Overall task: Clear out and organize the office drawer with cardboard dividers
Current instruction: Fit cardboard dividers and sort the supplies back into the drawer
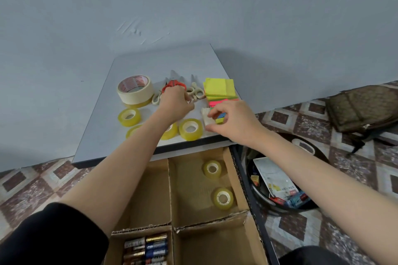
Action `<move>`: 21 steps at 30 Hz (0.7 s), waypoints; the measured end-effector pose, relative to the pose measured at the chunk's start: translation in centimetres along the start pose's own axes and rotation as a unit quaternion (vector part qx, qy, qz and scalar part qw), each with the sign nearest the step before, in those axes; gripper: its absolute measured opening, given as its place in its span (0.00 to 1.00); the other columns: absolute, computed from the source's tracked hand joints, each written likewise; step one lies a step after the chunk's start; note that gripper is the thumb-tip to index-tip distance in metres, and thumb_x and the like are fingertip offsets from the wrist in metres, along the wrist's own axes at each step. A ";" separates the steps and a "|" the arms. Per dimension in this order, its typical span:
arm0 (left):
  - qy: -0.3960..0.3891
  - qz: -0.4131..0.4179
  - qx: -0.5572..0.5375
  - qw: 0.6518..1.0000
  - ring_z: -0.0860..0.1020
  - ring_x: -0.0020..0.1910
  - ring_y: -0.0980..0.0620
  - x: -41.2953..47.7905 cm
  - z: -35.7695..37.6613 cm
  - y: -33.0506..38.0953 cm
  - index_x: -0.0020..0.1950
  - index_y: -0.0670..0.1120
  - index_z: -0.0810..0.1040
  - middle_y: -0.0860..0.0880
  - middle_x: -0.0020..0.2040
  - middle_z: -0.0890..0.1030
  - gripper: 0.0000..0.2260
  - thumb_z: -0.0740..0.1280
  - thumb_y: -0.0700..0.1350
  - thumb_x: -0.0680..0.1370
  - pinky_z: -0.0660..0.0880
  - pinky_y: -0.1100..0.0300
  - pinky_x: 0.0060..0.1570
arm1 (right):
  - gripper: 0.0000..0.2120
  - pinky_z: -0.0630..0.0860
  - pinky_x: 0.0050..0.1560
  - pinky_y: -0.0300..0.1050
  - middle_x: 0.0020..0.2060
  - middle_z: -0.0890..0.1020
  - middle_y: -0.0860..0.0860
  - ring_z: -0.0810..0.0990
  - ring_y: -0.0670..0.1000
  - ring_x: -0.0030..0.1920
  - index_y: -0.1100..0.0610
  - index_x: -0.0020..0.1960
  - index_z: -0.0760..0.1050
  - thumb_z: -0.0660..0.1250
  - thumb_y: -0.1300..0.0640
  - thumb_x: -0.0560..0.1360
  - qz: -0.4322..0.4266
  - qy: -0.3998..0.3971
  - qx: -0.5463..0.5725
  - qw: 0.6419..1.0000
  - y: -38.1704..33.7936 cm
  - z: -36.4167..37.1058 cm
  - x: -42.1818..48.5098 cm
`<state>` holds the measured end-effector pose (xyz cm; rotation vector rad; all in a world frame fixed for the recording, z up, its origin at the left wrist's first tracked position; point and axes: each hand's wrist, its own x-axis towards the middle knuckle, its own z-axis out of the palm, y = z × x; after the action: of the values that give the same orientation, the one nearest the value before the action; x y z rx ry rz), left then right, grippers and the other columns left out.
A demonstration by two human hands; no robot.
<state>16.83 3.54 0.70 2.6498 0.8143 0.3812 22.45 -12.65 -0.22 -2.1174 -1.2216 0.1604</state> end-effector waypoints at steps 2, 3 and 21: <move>0.034 -0.007 -0.037 0.999 0.80 0.44 0.43 -0.8 -1.1 -0.7 0.45 0.40 0.81 0.38 0.41 0.83 0.05 0.67 0.41 0.74 0.76 0.49 0.49 | 0.24 0.71 0.54 0.41 0.57 0.80 0.51 0.76 0.49 0.55 0.57 0.62 0.76 0.74 0.50 0.69 -0.016 -0.034 -0.025 0.999 -1.2 0.7 0.2; 0.050 -0.010 -0.059 0.997 0.79 0.41 0.44 -1.5 -1.9 -1.2 0.42 0.41 0.80 0.38 0.39 0.82 0.04 0.67 0.40 0.73 0.76 0.48 0.49 | 0.27 0.70 0.57 0.43 0.60 0.78 0.51 0.75 0.50 0.59 0.56 0.64 0.74 0.74 0.48 0.69 -0.022 -0.052 -0.046 0.997 -1.8 1.1 0.3; 0.038 -0.079 -0.267 0.960 0.80 0.38 0.60 -21.6 -3.4 -7.4 0.43 0.54 0.78 0.54 0.37 0.82 0.07 0.70 0.41 0.74 0.74 0.73 0.41 | 0.30 0.69 0.55 0.43 0.60 0.74 0.54 0.73 0.53 0.59 0.57 0.67 0.70 0.73 0.50 0.68 -0.016 -0.017 -0.065 0.998 -6.0 5.4 -2.5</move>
<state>-5.29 -2.42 -2.41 2.0663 0.8034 0.5707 14.50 -10.00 -1.22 -2.2129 -1.3162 0.1070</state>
